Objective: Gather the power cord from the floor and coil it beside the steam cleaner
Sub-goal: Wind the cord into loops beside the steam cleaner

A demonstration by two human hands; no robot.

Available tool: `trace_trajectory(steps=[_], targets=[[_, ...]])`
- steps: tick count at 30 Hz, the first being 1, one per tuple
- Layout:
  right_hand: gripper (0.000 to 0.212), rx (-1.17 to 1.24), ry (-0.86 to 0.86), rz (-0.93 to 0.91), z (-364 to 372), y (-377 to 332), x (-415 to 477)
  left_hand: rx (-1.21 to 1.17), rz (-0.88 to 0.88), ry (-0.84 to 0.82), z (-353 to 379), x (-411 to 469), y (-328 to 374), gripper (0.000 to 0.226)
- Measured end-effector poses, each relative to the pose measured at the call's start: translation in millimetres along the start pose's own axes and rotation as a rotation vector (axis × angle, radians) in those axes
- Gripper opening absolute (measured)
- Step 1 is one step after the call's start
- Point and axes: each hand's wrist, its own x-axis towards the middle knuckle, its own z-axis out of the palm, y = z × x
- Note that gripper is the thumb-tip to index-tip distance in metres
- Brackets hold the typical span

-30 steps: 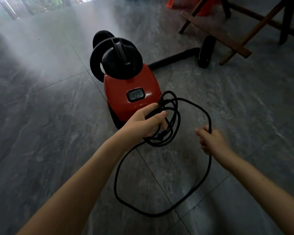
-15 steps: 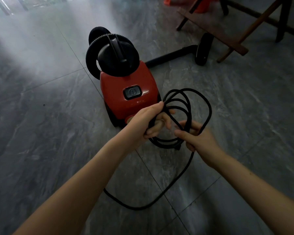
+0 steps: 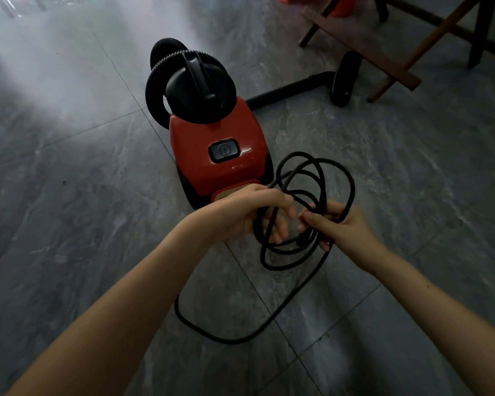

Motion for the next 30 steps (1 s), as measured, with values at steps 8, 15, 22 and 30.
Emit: trace_trajectory(steps=[8,15,22,30], targets=[[0.027,-0.096,-0.059,0.0,-5.7,0.9,-1.0,0.093,0.078,0.158,6.0,6.7,-8.4,0.035],[0.034,0.051,0.053,0.054,-7.7,12.6,5.0,-0.266,0.278,0.147,4.8,8.3,-14.0,0.039],[0.028,0.141,0.15,0.219,-3.5,41.8,-4.9,-0.506,0.528,0.166,-12.9,1.2,-2.6,0.033],[0.028,-0.207,0.146,0.143,0.9,45.5,-3.3,-0.271,0.473,0.125,-9.3,1.0,-15.3,0.041]])
